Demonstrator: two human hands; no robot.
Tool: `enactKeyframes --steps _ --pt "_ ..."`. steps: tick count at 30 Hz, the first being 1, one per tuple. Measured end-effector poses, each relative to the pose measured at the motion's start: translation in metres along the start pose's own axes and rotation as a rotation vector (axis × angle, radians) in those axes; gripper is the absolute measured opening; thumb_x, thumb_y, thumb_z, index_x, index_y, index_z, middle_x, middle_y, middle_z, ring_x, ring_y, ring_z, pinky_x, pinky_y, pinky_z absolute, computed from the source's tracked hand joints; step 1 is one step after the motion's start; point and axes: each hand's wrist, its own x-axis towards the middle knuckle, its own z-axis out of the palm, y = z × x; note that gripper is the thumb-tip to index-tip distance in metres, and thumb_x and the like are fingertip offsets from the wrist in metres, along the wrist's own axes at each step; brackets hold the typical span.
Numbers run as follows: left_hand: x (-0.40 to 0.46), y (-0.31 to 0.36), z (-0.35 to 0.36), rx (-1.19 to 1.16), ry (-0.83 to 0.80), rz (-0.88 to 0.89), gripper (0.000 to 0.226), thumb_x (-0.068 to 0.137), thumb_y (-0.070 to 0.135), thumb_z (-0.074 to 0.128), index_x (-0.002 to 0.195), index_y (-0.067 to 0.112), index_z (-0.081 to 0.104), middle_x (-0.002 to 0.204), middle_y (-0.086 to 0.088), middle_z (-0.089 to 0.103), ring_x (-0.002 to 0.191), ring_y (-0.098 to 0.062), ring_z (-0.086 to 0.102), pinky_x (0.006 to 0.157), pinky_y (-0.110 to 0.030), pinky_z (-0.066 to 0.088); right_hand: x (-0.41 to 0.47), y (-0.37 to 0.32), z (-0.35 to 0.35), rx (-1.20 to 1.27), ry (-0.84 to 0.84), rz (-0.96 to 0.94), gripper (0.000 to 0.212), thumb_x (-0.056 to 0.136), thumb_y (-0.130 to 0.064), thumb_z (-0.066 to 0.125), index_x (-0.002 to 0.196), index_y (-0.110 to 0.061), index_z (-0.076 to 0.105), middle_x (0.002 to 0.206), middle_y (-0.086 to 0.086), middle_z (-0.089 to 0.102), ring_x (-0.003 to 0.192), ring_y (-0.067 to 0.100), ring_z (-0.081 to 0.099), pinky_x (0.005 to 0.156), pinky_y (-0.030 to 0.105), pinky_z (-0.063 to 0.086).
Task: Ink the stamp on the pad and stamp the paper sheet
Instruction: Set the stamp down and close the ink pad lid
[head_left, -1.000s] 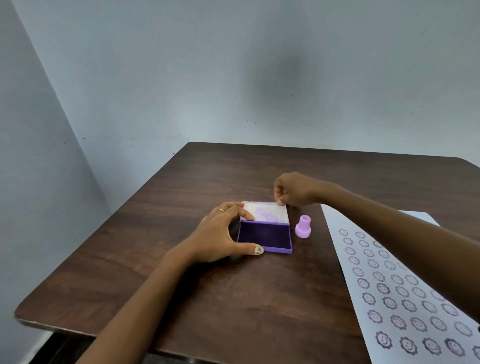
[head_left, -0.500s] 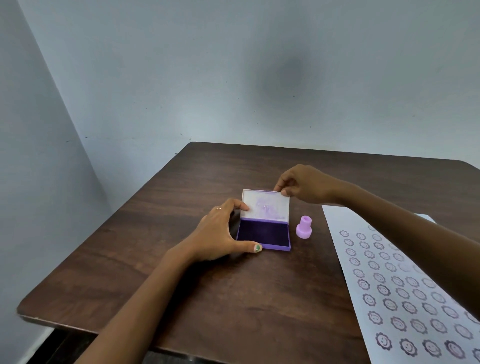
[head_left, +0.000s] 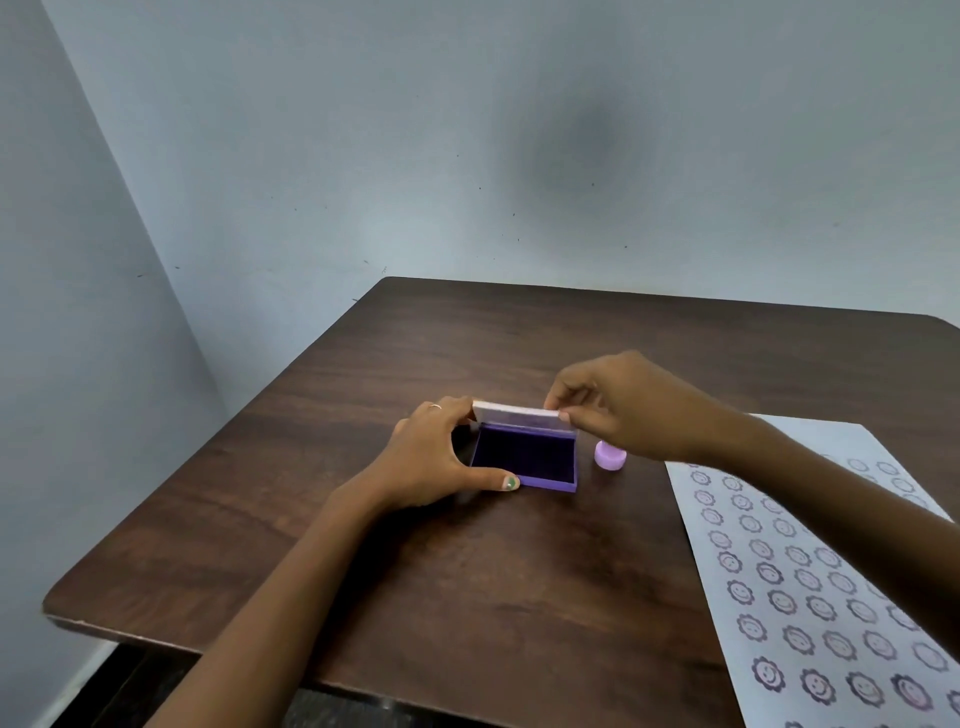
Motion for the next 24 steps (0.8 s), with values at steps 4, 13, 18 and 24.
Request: enactKeyframes --steps 4,13,18,24 --pt "-0.001 -0.002 0.0 0.0 0.008 0.023 0.061 0.06 0.058 0.077 0.114 0.044 0.054 0.119 0.015 0.056 0.114 -0.01 0.043 0.104 -0.044 0.034 -0.019 -0.01 0.016 -0.199 -0.002 -0.056 0.018 0.088 -0.019 0.054 0.103 -0.021 0.064 0.103 -0.001 0.068 0.093 0.017 0.06 0.079 0.032 0.048" --pt "-0.001 -0.002 0.001 0.013 0.015 0.022 0.061 0.061 0.056 0.078 0.115 0.045 0.053 0.122 0.019 0.052 0.117 -0.007 0.04 0.104 -0.037 0.03 -0.039 -0.01 0.044 -0.38 0.039 -0.133 0.024 0.091 -0.017 0.046 0.112 -0.018 0.059 0.11 0.005 0.063 0.095 0.025 0.056 0.077 0.039 0.048" --pt "-0.003 -0.001 0.0 0.011 0.007 0.027 0.059 0.062 0.056 0.077 0.114 0.043 0.054 0.122 0.018 0.053 0.116 -0.007 0.04 0.106 -0.042 0.032 -0.042 -0.008 0.05 -0.345 0.083 -0.145 0.027 0.094 -0.027 0.043 0.112 -0.018 0.06 0.114 0.004 0.064 0.101 0.023 0.055 0.087 0.037 0.045" --pt "-0.002 -0.001 0.0 0.011 -0.004 0.044 0.058 0.062 0.057 0.076 0.114 0.044 0.053 0.119 0.022 0.05 0.113 -0.006 0.038 0.103 -0.037 0.032 -0.045 -0.011 0.06 -0.311 0.117 -0.093 0.031 0.092 -0.015 0.051 0.121 -0.009 0.057 0.126 0.01 0.061 0.115 0.027 0.054 0.1 0.041 0.041"
